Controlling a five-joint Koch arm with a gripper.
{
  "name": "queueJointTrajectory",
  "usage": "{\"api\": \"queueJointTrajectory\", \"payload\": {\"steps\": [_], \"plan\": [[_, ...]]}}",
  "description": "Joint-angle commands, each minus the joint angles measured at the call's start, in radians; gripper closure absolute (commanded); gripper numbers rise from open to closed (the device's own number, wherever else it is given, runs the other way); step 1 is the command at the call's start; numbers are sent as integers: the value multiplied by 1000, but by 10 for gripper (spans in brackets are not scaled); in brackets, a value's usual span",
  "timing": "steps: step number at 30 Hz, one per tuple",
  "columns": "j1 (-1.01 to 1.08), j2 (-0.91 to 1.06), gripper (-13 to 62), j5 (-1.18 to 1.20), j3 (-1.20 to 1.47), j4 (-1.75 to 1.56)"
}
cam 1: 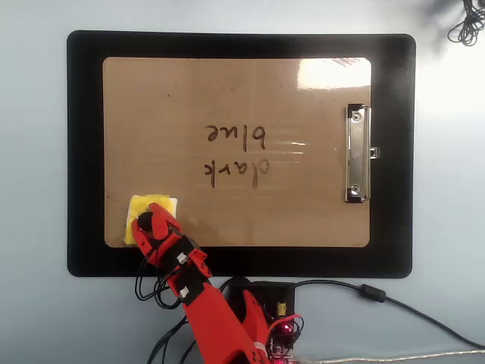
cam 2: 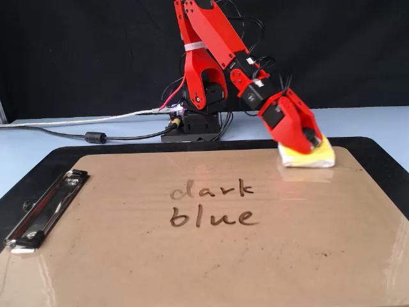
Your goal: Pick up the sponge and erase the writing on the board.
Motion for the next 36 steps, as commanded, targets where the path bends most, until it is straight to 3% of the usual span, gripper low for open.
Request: {"api": "queueJointTrajectory", "payload": {"steps": [1,5,14,17,19,22,25,32,34,36], "plan": [[92,17,574,-15,-20,-11],[221,35,574,41,-75,2],[643,15,574,459,-273,130],[669,63,574,465,-175,209],[672,225,574,463,-21,256],[669,307,574,446,101,258],[670,219,574,448,54,239],[673,-350,574,448,-302,-87],[675,-405,574,446,-353,-110],[676,-327,574,446,-301,-84]]}}
